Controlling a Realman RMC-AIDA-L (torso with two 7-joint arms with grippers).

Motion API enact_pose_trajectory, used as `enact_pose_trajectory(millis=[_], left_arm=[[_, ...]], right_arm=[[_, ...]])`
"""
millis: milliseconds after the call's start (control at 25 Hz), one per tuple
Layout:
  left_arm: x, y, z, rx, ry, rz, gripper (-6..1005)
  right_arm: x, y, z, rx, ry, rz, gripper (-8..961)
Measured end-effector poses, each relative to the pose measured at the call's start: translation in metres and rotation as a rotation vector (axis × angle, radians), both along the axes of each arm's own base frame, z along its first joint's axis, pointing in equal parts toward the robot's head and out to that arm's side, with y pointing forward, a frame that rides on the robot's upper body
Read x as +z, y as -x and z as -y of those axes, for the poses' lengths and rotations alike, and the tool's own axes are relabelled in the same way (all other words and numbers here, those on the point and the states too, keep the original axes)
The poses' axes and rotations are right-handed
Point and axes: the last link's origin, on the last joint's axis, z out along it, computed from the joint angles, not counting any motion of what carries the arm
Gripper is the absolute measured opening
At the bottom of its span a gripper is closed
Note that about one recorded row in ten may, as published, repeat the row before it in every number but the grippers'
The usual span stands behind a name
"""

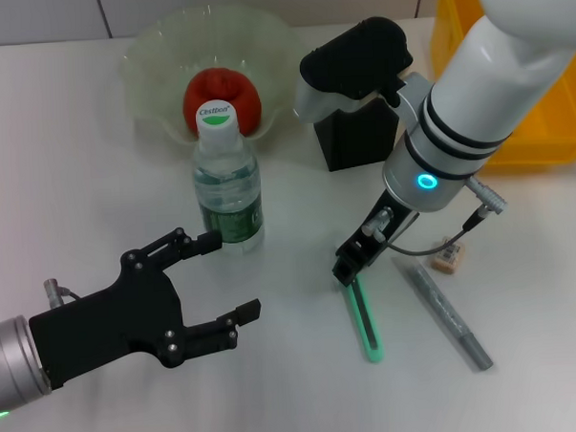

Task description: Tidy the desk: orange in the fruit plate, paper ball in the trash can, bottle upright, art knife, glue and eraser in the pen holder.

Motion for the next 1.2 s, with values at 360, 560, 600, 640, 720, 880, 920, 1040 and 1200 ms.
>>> enact_pose_trajectory(millis=[360, 560, 600, 640, 720, 880, 920, 1040, 1200], left_arm=[[0.0, 0.0, 0.0001, -0.007, -0.005, -0.003, 860], [0.0001, -0.0001, 0.0001, -0.007, -0.005, -0.003, 860], [0.0, 0.0, 0.0, -0.007, -0.005, -0.003, 860], [0.0, 0.0, 0.0, -0.007, -0.006, -0.003, 860], [0.0, 0.0001, -0.0001, -0.006, -0.006, -0.004, 860], [0.0, 0.0002, -0.0002, -0.006, -0.007, -0.005, 860], [0.0, 0.0002, -0.0002, -0.006, -0.007, -0.005, 860], [0.0, 0.0002, -0.0004, -0.006, -0.007, -0.005, 860], [-0.0002, 0.0002, -0.0004, -0.006, -0.006, -0.005, 860]], right_arm=[[-0.0025, -0.0007, -0.0003, -0.005, 0.002, -0.001, 380], [-0.0024, -0.0006, 0.0009, -0.002, 0.01, 0.003, 378], [-0.0025, -0.0008, 0.001, -0.001, 0.012, 0.004, 360], [-0.0027, -0.001, 0.0015, 0.001, 0.014, 0.007, 342], [-0.0035, -0.0013, 0.0023, 0.007, 0.019, 0.013, 306], [-0.0056, -0.0002, 0.0046, 0.03, 0.032, 0.026, 233], [-0.0058, -0.0002, 0.0048, 0.034, 0.034, 0.028, 215], [-0.0058, -0.0003, 0.0049, 0.04, 0.037, 0.032, 183], [-0.0048, 0.0029, 0.0066, 0.052, 0.038, 0.022, 156]])
